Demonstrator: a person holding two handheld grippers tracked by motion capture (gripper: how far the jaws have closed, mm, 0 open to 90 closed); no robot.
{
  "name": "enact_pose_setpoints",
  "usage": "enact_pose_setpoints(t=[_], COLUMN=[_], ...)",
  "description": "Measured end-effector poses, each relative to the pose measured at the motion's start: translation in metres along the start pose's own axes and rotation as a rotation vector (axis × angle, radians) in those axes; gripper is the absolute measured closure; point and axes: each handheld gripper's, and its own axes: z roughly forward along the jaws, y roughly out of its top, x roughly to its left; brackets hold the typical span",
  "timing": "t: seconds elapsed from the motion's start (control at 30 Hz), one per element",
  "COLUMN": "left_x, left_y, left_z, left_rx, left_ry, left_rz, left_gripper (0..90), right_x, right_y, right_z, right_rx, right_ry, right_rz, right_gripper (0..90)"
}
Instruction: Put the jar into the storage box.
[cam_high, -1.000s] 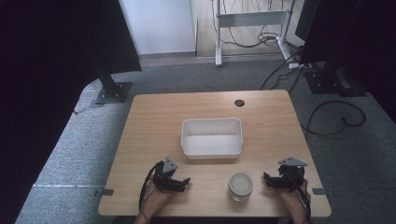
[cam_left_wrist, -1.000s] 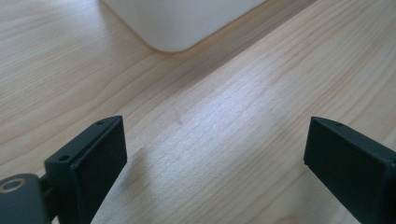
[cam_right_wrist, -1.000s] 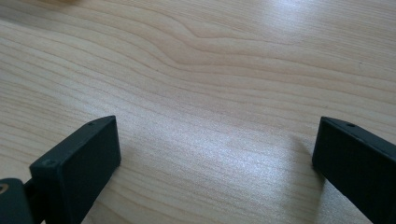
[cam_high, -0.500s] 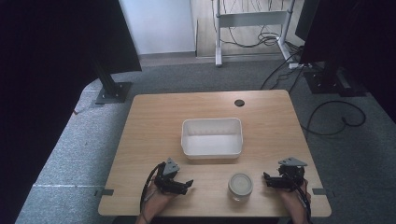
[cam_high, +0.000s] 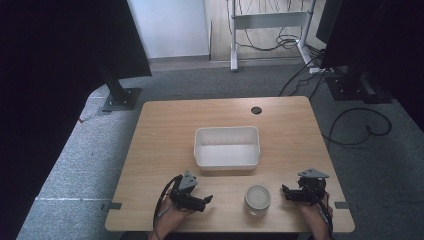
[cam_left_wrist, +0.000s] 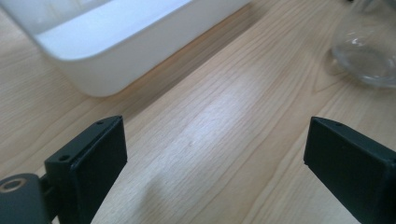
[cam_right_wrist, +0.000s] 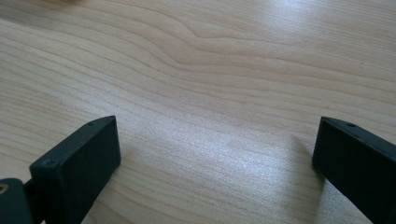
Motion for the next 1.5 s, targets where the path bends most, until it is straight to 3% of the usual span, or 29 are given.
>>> enact_pose_setpoints(t=[0.63,1.5], left_x=[-0.027,-0.066], left_y=[0.019,0.043], left_z=[0.004,0.026], left_rx=[-0.024,-0.023], left_ry=[-0.089,-0.201], left_rz=[0.072,0.148], left_gripper=[5.3,2.4], right_x=[0.0,0.0], right_y=[0.0,0.0], right_z=[0.0,0.0], right_rx=[0.0,0.0], right_ry=[0.004,0.007], right_rz=[-0.004,-0.008], right_gripper=[0.6,0.6])
